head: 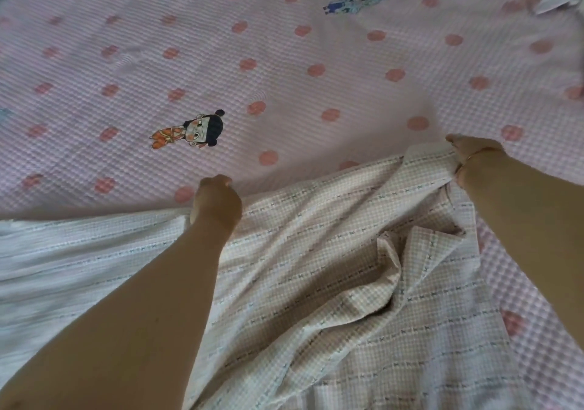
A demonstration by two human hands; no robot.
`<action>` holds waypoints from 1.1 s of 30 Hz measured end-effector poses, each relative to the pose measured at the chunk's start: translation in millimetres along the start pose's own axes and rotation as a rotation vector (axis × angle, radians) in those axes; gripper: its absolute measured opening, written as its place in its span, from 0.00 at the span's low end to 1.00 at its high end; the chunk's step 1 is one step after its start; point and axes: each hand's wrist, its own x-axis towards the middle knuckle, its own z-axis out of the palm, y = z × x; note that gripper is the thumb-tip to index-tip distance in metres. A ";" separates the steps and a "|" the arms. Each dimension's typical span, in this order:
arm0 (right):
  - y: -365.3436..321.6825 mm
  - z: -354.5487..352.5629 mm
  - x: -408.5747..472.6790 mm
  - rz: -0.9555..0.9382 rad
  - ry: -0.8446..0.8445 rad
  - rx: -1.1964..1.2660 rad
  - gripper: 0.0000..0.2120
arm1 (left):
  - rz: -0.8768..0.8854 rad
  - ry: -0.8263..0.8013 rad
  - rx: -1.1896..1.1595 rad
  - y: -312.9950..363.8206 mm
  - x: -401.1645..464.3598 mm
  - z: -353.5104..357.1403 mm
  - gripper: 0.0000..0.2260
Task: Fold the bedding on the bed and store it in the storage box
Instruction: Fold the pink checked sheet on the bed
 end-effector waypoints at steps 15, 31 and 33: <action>58.1 34.6 -145.1 -0.475 -0.709 -1.128 0.14 | 0.223 -0.567 -0.185 15.7 -117.7 71.1 0.11; 134.0 -97.1 -264.0 -0.352 -0.293 -1.553 0.13 | 0.495 -0.636 0.325 -34.5 -295.8 66.8 0.12; 152.7 -125.3 -285.2 -0.320 -0.259 -1.463 0.15 | 0.545 -0.619 0.384 -40.4 -318.2 62.9 0.11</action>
